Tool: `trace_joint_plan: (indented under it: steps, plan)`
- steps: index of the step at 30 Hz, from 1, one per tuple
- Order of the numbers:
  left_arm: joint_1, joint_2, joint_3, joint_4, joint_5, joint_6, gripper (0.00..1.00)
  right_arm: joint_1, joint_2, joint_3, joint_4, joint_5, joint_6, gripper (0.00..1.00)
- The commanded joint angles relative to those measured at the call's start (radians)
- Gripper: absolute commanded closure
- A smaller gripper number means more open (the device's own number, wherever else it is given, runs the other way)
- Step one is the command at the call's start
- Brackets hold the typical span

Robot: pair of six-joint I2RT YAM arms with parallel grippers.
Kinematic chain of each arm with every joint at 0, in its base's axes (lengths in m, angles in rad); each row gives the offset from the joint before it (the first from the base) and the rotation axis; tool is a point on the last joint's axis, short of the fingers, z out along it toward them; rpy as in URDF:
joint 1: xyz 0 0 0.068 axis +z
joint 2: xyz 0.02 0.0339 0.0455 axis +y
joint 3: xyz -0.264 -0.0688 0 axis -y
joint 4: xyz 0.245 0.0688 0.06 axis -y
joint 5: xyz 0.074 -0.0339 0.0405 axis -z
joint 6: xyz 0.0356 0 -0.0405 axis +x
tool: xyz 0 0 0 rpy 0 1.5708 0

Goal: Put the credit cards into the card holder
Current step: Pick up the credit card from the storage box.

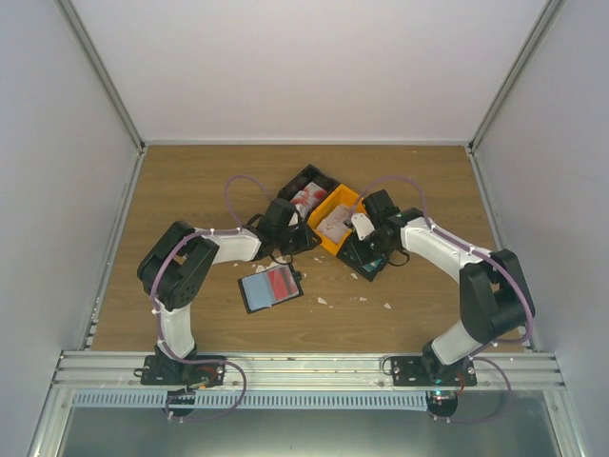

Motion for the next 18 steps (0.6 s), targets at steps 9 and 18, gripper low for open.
trace_joint_plan:
  steps: [9, 18]
  plan:
    - [-0.006, -0.090, 0.022, 0.033, 0.021, 0.050, 0.70, 0.041, 0.030, -0.013, 0.018, 0.068, -0.003, 0.48]
    - [-0.006, -0.174, -0.011, 0.012, 0.014, 0.063, 0.70, 0.066, 0.016, 0.002, 0.008, 0.098, 0.017, 0.69]
